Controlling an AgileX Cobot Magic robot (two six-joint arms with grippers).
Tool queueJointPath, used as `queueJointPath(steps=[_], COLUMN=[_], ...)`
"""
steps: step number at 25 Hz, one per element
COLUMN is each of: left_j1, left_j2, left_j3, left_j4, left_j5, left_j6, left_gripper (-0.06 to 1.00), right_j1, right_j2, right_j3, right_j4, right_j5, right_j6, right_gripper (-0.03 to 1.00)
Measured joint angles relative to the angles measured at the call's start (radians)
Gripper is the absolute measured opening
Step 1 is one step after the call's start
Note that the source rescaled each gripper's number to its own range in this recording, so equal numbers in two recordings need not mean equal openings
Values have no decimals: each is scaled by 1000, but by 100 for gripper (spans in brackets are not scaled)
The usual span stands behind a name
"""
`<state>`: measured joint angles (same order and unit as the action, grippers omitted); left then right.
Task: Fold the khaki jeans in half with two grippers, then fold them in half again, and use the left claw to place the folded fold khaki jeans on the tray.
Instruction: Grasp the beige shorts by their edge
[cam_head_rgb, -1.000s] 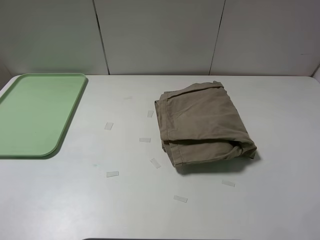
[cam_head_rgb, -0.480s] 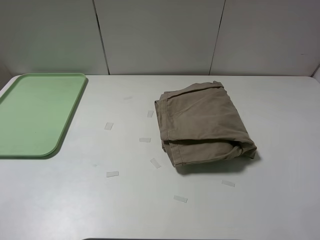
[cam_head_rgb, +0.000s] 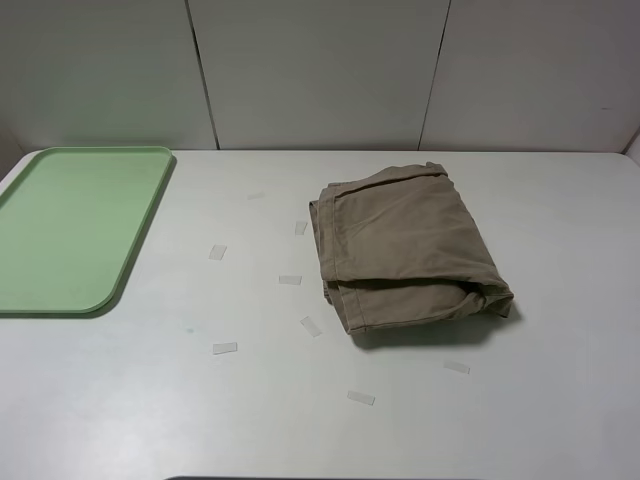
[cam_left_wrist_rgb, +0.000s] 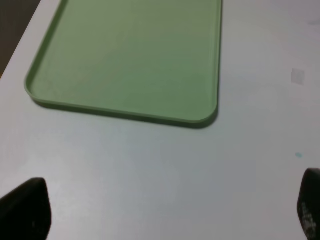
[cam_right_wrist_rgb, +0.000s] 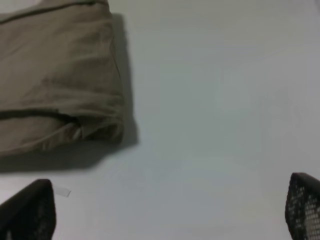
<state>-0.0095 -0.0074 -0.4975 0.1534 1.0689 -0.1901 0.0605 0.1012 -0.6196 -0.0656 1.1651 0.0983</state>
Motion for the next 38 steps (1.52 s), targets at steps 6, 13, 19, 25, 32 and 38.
queueJointPath(steps=[6, 13, 19, 25, 32, 38], left_j1=[0, 0, 0, 0, 0, 0], left_j2=[0, 0, 0, 0, 0, 0], left_j3=[0, 0, 0, 0, 0, 0], left_j4=[0, 0, 0, 0, 0, 0], left_j5=[0, 0, -2, -2, -2, -2], left_j6=[0, 0, 0, 0, 0, 0], left_gripper=[99, 99, 99, 99, 99, 99], right_j1=[0, 0, 0, 0, 0, 0], right_j2=[-106, -109, -109, -109, -109, -109], right_j3=[60, 83, 86, 86, 123, 126], right_j4=[-11, -20, -32, -34, -40, -40], right_j5=[-9, -36, -58, -60, -131, -137], right_j6=[0, 0, 0, 0, -8, -15], right_gripper=[99, 99, 99, 99, 99, 99])
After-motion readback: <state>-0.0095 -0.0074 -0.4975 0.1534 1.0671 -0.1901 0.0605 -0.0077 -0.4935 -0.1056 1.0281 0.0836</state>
